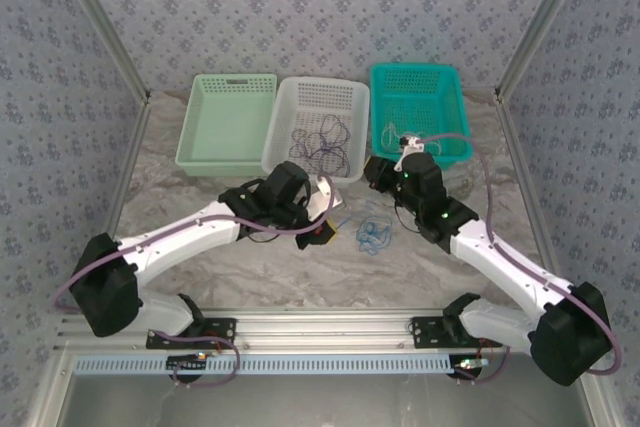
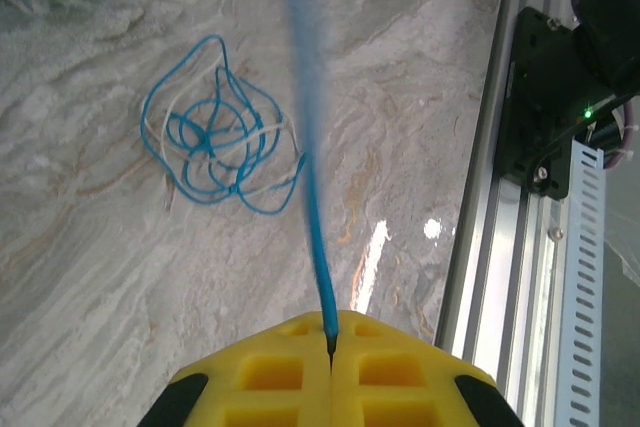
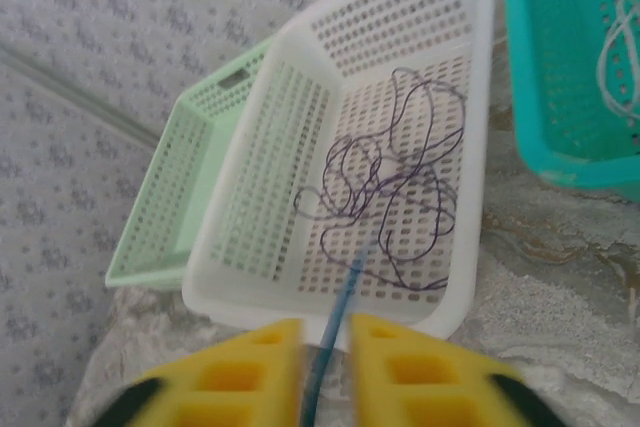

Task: Untangle the cables

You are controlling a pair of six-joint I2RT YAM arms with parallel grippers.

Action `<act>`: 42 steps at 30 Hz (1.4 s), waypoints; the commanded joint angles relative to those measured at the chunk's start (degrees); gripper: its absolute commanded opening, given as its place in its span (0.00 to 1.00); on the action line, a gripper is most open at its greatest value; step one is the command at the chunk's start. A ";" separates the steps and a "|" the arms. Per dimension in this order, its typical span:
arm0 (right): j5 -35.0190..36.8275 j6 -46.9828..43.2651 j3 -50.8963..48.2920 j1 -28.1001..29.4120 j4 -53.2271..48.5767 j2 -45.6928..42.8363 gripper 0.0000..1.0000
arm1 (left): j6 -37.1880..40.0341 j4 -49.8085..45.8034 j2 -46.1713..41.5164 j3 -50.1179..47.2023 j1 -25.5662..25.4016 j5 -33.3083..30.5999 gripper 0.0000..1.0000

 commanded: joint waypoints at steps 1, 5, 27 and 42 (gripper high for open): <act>3.62 -3.57 4.99 -1.62 -4.02 -1.85 0.63 | -2.56 -5.17 -2.81 0.86 2.50 -4.36 0.00; 3.98 -8.94 5.73 -3.99 -10.05 -5.40 0.79 | -4.69 -4.85 -6.81 2.30 7.96 -13.83 0.00; -3.77 -18.86 -5.07 -7.75 -26.00 -9.45 0.82 | -1.49 3.01 2.57 13.33 35.89 -20.59 0.00; -8.50 -18.98 -8.42 -5.31 -30.96 -6.41 0.76 | -5.65 2.88 23.72 22.99 42.68 -21.99 0.41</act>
